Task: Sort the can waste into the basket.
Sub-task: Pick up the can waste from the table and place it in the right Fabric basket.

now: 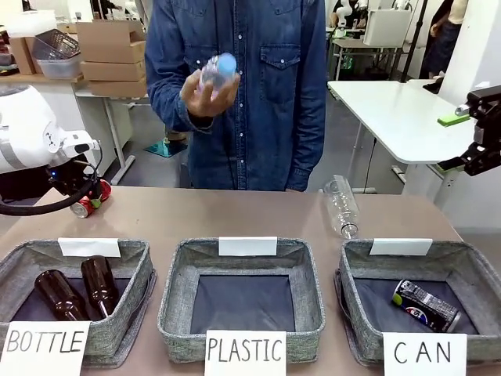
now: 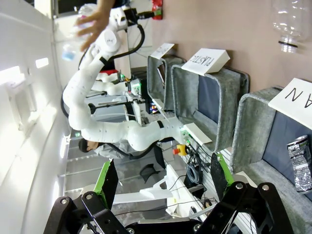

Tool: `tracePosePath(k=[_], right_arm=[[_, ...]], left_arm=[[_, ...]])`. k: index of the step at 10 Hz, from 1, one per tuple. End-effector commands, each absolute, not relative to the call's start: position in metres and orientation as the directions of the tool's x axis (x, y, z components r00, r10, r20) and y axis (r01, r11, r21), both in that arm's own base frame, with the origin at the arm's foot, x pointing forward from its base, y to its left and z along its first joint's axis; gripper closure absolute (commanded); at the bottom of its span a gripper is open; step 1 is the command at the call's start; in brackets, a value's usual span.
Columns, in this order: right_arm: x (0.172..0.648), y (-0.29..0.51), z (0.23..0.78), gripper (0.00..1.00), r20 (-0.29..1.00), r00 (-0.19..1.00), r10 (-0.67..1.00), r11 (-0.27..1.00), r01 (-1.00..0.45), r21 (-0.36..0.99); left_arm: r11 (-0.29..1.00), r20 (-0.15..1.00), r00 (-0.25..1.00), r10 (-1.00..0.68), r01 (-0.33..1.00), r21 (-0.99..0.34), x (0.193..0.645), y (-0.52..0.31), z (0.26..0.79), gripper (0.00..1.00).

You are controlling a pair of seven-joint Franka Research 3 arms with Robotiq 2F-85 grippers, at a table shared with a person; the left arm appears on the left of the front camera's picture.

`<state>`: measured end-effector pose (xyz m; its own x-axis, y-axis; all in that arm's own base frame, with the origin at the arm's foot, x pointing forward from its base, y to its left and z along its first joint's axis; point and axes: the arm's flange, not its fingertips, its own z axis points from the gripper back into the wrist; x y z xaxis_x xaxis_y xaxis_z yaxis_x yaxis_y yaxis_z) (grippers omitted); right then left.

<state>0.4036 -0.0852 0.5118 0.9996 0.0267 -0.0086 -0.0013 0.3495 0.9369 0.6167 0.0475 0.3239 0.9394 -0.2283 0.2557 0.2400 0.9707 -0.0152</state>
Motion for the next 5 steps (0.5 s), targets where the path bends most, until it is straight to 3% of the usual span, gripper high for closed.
tracePosePath(k=[1, 3, 5], right_arm=[[0.403, -0.088, 0.513, 0.00, 0.005, 0.999, 0.044, 0.354, -0.020, 0.935], [0.403, -0.088, 0.513, 0.00, 0.005, 0.999, 0.044, 0.354, -0.020, 0.935], [0.403, -0.088, 0.513, 0.00, 0.005, 0.999, 0.044, 0.354, -0.020, 0.935]], left_arm=[[0.975, 0.243, 0.946, -0.216, 0.223, -0.003, 0.619, 0.048, 0.329, 1.00], [0.981, 0.240, 0.955, -0.173, 0.188, -0.040, 0.612, 0.055, 0.345, 1.00], [0.970, 0.295, 0.939, -0.176, 0.217, -0.110, 0.567, 0.072, 0.403, 1.00]])
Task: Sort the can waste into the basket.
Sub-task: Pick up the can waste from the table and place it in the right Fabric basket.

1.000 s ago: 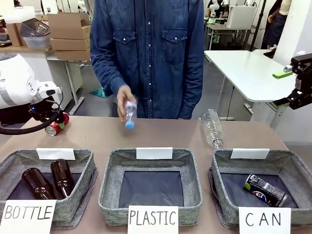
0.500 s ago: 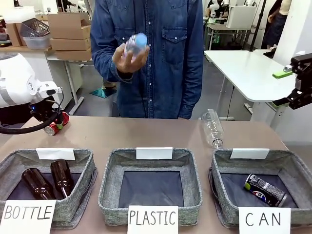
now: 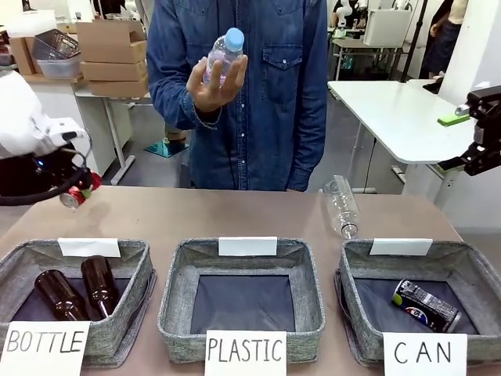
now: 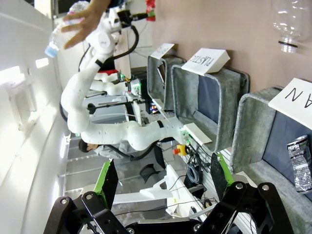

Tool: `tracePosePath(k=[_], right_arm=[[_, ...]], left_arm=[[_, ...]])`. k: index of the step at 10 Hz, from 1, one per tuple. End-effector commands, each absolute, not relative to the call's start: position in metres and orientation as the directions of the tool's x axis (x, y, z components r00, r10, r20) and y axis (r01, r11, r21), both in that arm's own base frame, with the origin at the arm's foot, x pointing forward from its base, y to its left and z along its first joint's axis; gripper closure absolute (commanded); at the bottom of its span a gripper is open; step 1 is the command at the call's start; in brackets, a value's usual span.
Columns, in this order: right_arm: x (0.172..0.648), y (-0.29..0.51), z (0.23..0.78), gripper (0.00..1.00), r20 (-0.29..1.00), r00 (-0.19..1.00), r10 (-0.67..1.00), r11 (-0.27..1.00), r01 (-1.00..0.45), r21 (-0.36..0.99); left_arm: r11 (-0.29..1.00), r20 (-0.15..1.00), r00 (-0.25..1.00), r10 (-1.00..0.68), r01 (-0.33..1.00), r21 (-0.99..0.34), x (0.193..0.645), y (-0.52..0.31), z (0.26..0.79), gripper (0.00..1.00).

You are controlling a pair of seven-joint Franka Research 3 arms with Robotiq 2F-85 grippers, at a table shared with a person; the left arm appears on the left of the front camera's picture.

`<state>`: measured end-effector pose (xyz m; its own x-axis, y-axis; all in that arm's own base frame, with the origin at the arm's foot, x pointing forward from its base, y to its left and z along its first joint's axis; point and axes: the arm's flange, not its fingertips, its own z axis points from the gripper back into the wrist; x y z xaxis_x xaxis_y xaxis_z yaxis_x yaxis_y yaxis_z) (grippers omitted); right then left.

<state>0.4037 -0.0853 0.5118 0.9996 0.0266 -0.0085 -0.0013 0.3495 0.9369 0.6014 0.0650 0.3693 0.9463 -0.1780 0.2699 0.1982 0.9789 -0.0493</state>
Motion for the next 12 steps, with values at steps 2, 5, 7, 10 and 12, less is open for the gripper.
tracePosePath(k=[2, 5, 7, 10, 12], right_arm=[[0.403, -0.088, 0.513, 0.00, 0.005, 0.999, 0.044, 0.354, -0.020, 0.935], [0.403, -0.088, 0.513, 0.00, 0.005, 0.999, 0.044, 0.354, -0.020, 0.935], [0.403, -0.088, 0.513, 0.00, 0.005, 0.999, 0.044, 0.354, -0.020, 0.935], [0.403, -0.088, 0.513, 0.00, 0.005, 0.999, 0.044, 0.354, -0.020, 0.935], [0.403, -0.088, 0.513, 0.00, 0.005, 0.999, 0.044, 0.354, -0.020, 0.935]], left_arm=[[0.891, 0.378, 0.883, -0.279, 0.384, -0.240, 0.486, 0.087, 0.466, 1.00], [0.685, 0.409, 0.740, -0.534, 0.662, -0.303, 0.351, 0.104, 0.511, 1.00], [0.450, 0.455, 0.505, -0.733, 0.862, -0.232, 0.281, 0.108, 0.510, 1.00], [0.552, 0.432, 0.634, -0.642, 0.773, -0.314, 0.296, 0.101, 0.512, 1.00], [0.552, 0.432, 0.634, -0.642, 0.773, -0.314, 0.296, 0.101, 0.512, 1.00]])
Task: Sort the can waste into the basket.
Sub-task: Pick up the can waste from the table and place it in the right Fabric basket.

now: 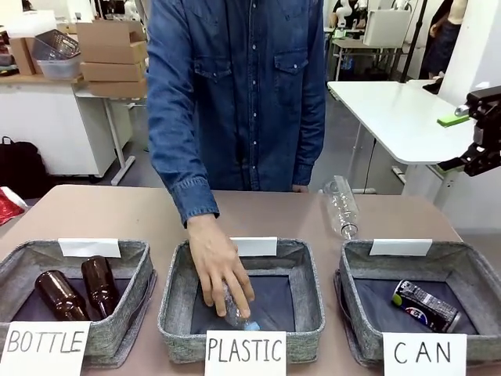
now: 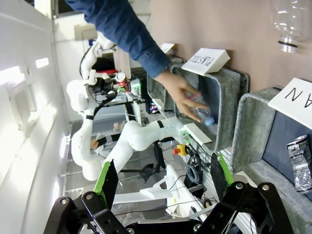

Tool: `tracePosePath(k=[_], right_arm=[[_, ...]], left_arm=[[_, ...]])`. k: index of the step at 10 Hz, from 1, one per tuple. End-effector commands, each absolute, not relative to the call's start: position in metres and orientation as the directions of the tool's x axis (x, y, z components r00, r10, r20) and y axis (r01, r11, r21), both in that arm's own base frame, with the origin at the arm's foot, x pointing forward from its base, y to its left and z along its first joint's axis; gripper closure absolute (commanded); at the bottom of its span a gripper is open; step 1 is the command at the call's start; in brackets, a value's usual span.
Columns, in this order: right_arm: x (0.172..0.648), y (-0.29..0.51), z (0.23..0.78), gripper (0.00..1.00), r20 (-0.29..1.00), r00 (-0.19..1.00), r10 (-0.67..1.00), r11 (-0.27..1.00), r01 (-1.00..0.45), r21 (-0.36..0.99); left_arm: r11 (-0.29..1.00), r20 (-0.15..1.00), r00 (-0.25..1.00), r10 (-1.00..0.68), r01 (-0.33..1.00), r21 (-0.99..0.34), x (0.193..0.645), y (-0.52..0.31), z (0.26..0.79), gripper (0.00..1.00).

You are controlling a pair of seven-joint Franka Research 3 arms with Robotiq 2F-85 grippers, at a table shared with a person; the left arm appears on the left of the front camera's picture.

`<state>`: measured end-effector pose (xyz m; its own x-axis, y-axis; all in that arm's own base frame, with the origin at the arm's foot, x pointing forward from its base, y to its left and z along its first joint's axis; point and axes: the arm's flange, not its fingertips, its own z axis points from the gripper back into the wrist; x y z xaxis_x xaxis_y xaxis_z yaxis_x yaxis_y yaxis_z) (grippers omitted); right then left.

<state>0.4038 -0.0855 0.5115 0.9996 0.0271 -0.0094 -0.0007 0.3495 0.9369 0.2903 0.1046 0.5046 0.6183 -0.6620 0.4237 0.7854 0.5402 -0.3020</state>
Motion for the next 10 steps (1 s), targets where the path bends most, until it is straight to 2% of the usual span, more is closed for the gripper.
tracePosePath(k=[1, 6, 7, 9, 10], right_arm=[[0.403, -0.088, 0.513, 0.00, 0.005, 0.999, 0.044, 0.354, -0.020, 0.935], [0.403, -0.088, 0.513, 0.00, 0.005, 0.999, 0.044, 0.354, -0.020, 0.935], [0.404, -0.086, 0.512, 0.00, -0.009, 1.000, 0.027, 0.349, -0.001, 0.937], [0.389, -0.118, 0.533, 0.00, -0.075, 0.997, -0.029, 0.386, 0.080, 0.919], [0.383, -0.141, 0.540, 0.00, -0.088, 0.993, -0.083, 0.418, 0.115, 0.901]], left_arm=[[0.552, 0.432, 0.634, -0.642, 0.773, -0.314, 0.296, 0.101, 0.512, 1.00], [0.552, 0.432, 0.634, -0.642, 0.773, -0.314, 0.296, 0.101, 0.512, 1.00], [0.549, 0.425, 0.629, -0.651, 0.777, -0.309, 0.296, 0.104, 0.507, 0.53], [0.487, 0.545, 0.518, -0.660, 0.847, -0.216, 0.272, 0.016, 0.551, 0.53], [0.455, 0.552, 0.459, -0.696, 0.877, -0.155, 0.263, -0.034, 0.566, 0.53]])
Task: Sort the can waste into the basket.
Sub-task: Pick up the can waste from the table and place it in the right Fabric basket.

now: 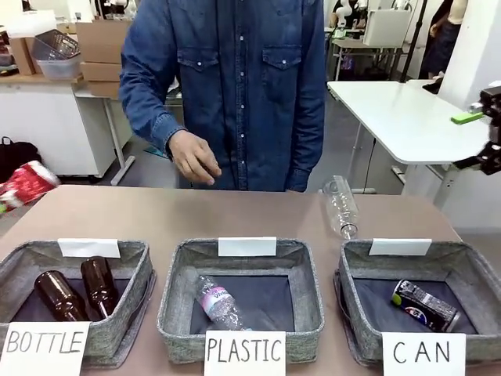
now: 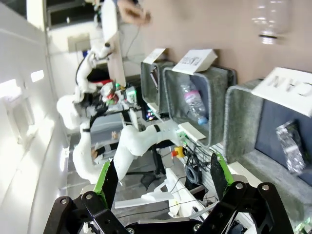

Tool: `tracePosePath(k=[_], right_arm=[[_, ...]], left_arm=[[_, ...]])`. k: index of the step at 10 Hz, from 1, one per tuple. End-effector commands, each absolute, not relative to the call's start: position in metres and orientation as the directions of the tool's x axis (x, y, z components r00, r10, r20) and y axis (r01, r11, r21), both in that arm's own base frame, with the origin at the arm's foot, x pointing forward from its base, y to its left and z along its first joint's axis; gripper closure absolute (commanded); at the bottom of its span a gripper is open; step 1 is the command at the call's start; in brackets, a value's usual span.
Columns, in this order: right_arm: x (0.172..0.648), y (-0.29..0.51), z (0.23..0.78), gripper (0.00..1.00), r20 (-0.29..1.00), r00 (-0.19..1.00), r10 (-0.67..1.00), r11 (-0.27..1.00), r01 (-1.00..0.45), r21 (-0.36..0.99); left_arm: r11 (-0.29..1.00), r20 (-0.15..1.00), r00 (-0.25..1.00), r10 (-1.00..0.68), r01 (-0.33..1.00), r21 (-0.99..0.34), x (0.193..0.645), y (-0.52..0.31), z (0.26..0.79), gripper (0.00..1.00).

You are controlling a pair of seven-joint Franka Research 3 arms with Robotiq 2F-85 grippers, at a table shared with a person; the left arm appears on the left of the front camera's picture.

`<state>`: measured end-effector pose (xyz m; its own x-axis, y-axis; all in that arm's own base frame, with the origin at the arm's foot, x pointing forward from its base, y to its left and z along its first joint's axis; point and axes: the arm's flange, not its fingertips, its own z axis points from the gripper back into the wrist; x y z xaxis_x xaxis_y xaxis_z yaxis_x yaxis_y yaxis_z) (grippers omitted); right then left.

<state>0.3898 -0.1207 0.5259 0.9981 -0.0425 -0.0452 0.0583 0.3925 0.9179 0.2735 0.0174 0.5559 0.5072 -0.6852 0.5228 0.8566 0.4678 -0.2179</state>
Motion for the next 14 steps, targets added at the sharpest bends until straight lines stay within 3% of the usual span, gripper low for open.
tracePosePath(k=[1, 3, 6, 7, 8, 9, 11, 14], right_arm=[[0.373, -0.165, 0.544, 0.00, -0.086, 0.992, -0.098, 0.435, 0.120, 0.892], [0.338, -0.220, 0.544, 0.00, -0.056, 0.979, -0.194, 0.461, 0.141, 0.876], [0.283, -0.285, 0.521, 0.00, -0.022, 0.917, -0.399, 0.326, 0.164, 0.931], [0.310, -0.258, 0.540, 0.00, -0.045, 0.956, -0.291, 0.420, 0.170, 0.892], [0.310, -0.258, 0.540, 0.00, -0.045, 0.956, -0.291, 0.420, 0.170, 0.892], [0.310, -0.258, 0.540, 0.00, -0.045, 0.956, -0.291, 0.420, 0.170, 0.892], [0.310, -0.258, 0.540, 0.00, -0.045, 0.956, -0.291, 0.420, 0.170, 0.892], [0.310, -0.258, 0.540, 0.00, -0.045, 0.956, -0.291, 0.420, 0.170, 0.892]], left_arm=[[0.385, 0.564, 0.363, -0.741, 0.919, -0.087, 0.260, -0.087, 0.576, 0.53], [0.205, 0.547, 0.143, -0.825, 0.977, 0.055, 0.271, -0.213, 0.586, 0.53], [-0.039, 0.477, -0.107, -0.873, 0.988, 0.150, 0.295, -0.405, 0.587, 0.53], [-0.140, 0.465, -0.188, -0.865, 0.981, 0.136, 0.286, -0.465, 0.586, 0.53], [-0.210, 0.464, -0.248, -0.851, 0.969, 0.132, 0.281, -0.510, 0.586, 0.53], [-0.204, 0.455, -0.258, -0.852, 0.965, 0.165, 0.286, -0.550, 0.581, 0.53], [-0.241, 0.471, -0.238, -0.849, 0.969, 0.056, 0.301, -0.608, 0.547, 0.53], [-0.230, 0.427, -0.210, -0.880, 0.973, 0.003, 0.309, -0.629, 0.513, 0.53]])
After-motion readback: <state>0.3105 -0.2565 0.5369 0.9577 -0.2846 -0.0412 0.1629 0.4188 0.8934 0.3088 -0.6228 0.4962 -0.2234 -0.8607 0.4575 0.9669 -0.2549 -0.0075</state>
